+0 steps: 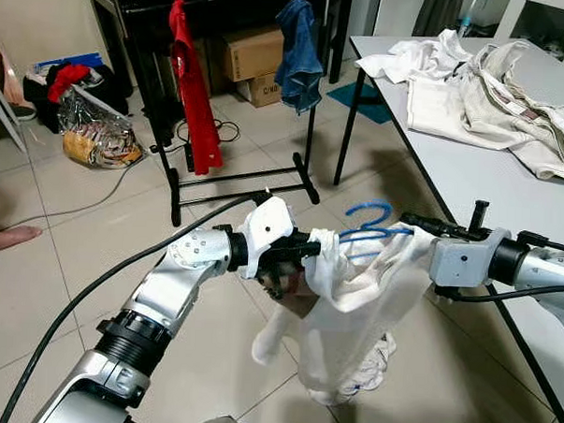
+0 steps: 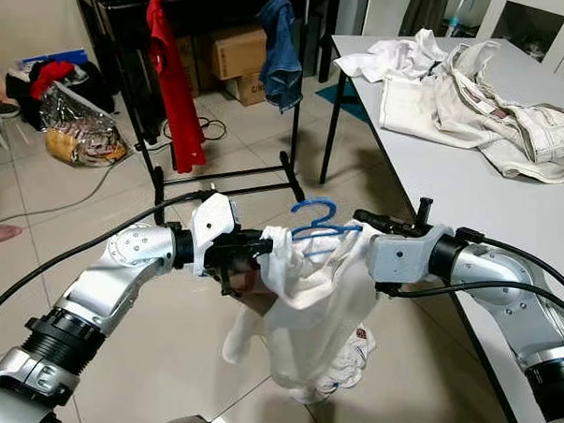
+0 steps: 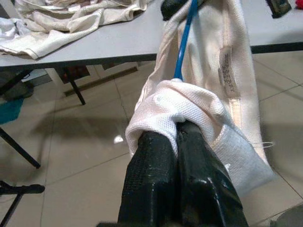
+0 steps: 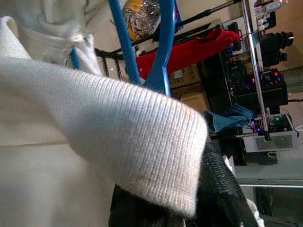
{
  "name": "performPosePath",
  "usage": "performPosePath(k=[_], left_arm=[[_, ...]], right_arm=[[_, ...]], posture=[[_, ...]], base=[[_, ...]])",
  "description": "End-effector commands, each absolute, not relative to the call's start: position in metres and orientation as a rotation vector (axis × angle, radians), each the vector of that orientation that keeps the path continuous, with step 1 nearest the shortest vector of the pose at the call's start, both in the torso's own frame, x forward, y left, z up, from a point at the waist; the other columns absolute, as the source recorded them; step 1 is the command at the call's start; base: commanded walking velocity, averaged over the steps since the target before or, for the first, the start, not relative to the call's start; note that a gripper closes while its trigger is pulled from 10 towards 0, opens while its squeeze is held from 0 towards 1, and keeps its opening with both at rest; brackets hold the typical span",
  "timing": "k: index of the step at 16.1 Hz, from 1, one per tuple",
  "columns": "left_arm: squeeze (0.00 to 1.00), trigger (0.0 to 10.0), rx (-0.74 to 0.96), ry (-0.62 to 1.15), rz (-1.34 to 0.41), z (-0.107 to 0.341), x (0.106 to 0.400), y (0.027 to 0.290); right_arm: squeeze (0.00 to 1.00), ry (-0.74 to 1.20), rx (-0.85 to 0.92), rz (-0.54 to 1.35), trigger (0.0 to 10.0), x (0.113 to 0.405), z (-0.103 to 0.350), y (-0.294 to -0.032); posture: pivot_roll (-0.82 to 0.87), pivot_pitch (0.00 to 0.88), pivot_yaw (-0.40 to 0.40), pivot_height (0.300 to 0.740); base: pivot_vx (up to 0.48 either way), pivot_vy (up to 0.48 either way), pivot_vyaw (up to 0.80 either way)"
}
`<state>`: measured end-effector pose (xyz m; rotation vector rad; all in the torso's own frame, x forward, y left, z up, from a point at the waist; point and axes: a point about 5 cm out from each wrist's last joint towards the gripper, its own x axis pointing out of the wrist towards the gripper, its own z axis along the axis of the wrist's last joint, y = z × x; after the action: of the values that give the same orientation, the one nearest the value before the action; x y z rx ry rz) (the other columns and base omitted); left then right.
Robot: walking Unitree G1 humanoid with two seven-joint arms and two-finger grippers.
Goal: Hang hanger
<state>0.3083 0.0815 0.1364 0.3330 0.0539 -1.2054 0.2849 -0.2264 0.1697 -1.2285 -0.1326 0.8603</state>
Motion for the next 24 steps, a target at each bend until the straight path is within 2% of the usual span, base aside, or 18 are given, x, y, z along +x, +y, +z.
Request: performPosePath(k=[1, 12, 13, 14, 19, 20, 24], left_arm=[[0.0, 10.0, 0.327, 0.023, -1.173, 0.146, 0.315, 0.084], [0.0, 10.0, 0.373, -0.008, -1.142, 0.147, 0.318, 0.083], [0.54, 10.0, 0.354, -0.014, -1.124, 0.148, 0.319, 0.085], [1.0, 10.0, 0.34, -0.015, -1.111, 0.148, 0.32, 0.085], [1.0, 10.0, 0.366, -0.03, -1.079, 0.15, 0.324, 0.085], [0.0, 10.0, 0.396, -0.039, -1.07, 0.151, 0.324, 0.085], [0.0, 10.0, 0.505, -0.044, -0.996, 0.149, 0.329, 0.089]], right_arm=[[0.0, -0.146, -1.216, 0.842, 0.0, 0.284, 0.173, -0.229], [0.0, -0.166, -1.216, 0.847, 0.0, 0.285, 0.173, -0.227], [0.0, -0.165, -1.215, 0.847, 0.0, 0.285, 0.172, -0.227], [0.0, -0.166, -1.213, 0.847, 0.0, 0.285, 0.172, -0.227], [0.0, -0.178, -1.15, 0.823, 0.0, 0.285, 0.171, -0.228], [0.0, -0.178, -1.13, 0.812, 0.0, 0.285, 0.17, -0.229], [0.0, -0.164, -1.091, 0.764, 0.0, 0.286, 0.164, -0.235]], posture=[[0.0, 0.0, 0.061, 0.723], [0.0, 0.0, 0.059, 0.723], [0.0, 0.0, 0.059, 0.723], [0.0, 0.0, 0.057, 0.723], [0.0, 0.0, 0.056, 0.723], [0.0, 0.0, 0.057, 0.723], [0.0, 0.0, 0.059, 0.723]], base=[[0.0, 0.0, 0.0], [0.0, 0.0, 0.0], [0.0, 0.0, 0.0], [0.0, 0.0, 0.0], [0.0, 0.0, 0.0], [0.0, 0.0, 0.0], [0.0, 0.0, 0.0]])
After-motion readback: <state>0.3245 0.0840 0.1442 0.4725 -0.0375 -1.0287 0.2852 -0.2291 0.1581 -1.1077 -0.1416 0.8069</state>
